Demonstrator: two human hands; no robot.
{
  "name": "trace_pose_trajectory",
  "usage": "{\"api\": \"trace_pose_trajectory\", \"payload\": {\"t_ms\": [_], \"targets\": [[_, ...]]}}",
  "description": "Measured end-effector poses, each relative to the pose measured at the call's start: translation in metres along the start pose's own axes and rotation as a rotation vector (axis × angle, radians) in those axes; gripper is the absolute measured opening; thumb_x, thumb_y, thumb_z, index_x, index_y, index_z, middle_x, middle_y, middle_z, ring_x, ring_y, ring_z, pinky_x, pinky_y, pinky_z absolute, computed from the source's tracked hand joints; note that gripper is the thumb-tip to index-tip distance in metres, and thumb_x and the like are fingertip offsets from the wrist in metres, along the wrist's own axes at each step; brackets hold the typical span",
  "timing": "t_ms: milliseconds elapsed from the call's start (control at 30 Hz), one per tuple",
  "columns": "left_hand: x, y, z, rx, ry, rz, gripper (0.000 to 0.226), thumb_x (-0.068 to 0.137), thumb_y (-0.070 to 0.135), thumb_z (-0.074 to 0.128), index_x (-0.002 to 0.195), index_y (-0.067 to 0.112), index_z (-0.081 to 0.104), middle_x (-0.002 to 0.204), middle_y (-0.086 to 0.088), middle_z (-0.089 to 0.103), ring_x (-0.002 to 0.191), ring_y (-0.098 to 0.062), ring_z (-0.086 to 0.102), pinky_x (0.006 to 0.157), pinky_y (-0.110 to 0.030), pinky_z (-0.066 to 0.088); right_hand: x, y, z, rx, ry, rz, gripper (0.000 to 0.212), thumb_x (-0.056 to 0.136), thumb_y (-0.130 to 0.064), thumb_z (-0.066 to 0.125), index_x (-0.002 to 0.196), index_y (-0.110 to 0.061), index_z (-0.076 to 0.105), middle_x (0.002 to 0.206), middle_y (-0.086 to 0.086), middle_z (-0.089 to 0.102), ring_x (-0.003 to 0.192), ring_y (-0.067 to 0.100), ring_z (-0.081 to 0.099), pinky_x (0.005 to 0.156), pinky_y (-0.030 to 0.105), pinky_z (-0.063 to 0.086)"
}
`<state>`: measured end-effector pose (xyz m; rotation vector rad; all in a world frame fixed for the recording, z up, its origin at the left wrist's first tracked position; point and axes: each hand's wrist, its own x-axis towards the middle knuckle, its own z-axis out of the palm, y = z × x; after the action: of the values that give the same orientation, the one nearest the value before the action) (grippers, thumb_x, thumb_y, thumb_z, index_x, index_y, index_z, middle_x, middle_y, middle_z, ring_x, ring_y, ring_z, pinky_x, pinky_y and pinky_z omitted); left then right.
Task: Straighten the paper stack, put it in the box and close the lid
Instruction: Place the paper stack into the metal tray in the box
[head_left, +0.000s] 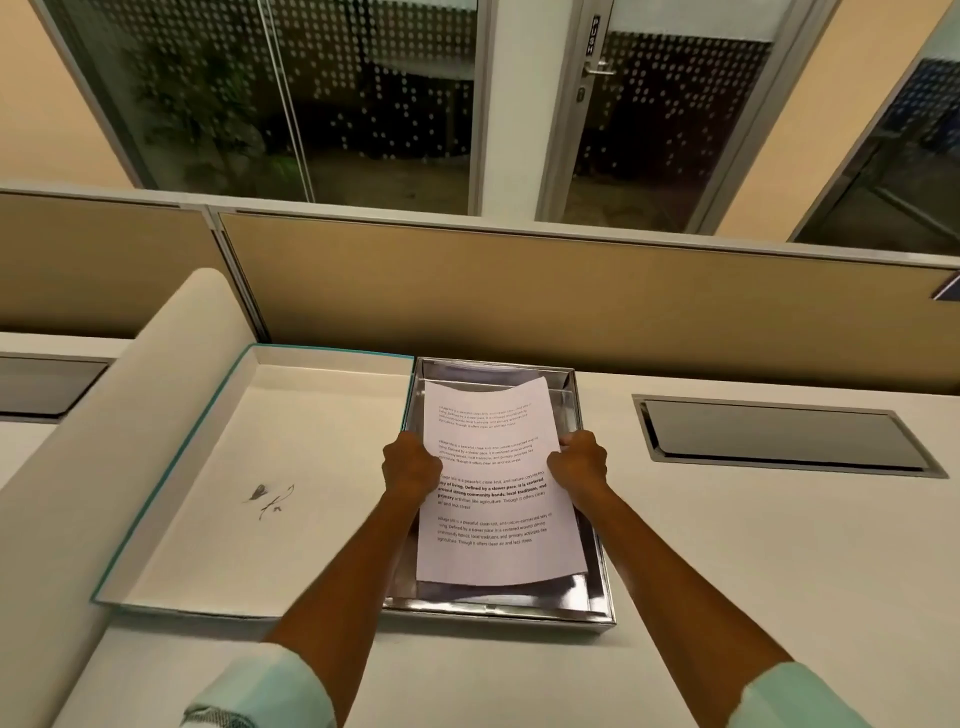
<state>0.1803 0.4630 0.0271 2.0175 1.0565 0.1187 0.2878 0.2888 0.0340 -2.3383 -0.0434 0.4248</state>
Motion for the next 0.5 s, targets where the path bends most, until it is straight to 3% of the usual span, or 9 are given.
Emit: {"api": "trace_pose_trajectory", "payload": {"t_ms": [133, 267, 367, 500], "targets": [[-0.003, -0.002, 0.005, 0.086, -0.05, 0.062, 0.038, 0.086, 0.006, 0.062, 0.122, 0.0, 0.051, 0.122, -0.021, 0.063, 0.109, -0.039, 0.063, 0.088, -0.041, 0.054, -0.002, 0.001, 0.004, -0.045, -0.015, -0.009, 0.026, 0.092, -0.014, 0.058, 0.115, -0.002, 0.058, 0.117, 0.017, 0.066, 0.099, 0.033, 0.067, 0.08, 0.036, 0.055], [-0.016, -0.004, 0.007, 0.001, -0.123, 0.166, 0.066, 0.081, 0.006, 0.07, 0.135, 0.007, 0.033, 0.133, -0.017, 0.055, 0.118, -0.035, 0.058, 0.091, -0.038, 0.052, -0.01, 0.007, 0.0, -0.11, -0.173, -0.054, 0.039, 0.089, -0.017, 0.061, 0.124, -0.003, 0.048, 0.126, 0.016, 0.061, 0.111, 0.032, 0.061, 0.087, 0.035, 0.053], [-0.031, -0.009, 0.004, -0.008, -0.152, 0.275, 0.077, 0.075, 0.012, 0.078, 0.137, 0.007, 0.032, 0.139, -0.015, 0.049, 0.126, -0.032, 0.052, 0.098, -0.037, 0.049, -0.022, 0.012, -0.002, -0.09, -0.238, -0.109, 0.061, 0.085, -0.02, 0.069, 0.134, -0.009, 0.034, 0.137, 0.012, 0.053, 0.122, 0.032, 0.055, 0.096, 0.037, 0.05], [-0.054, -0.023, -0.004, 0.089, -0.275, 0.315, 0.096, 0.066, 0.028, 0.086, 0.139, 0.008, 0.027, 0.138, -0.012, 0.053, 0.121, -0.029, 0.057, 0.097, -0.037, 0.053, -0.047, 0.026, -0.004, -0.115, -0.321, -0.223, 0.092, 0.072, -0.025, 0.082, 0.141, -0.015, 0.022, 0.142, 0.008, 0.049, 0.127, 0.028, 0.051, 0.101, 0.038, 0.047]]}}
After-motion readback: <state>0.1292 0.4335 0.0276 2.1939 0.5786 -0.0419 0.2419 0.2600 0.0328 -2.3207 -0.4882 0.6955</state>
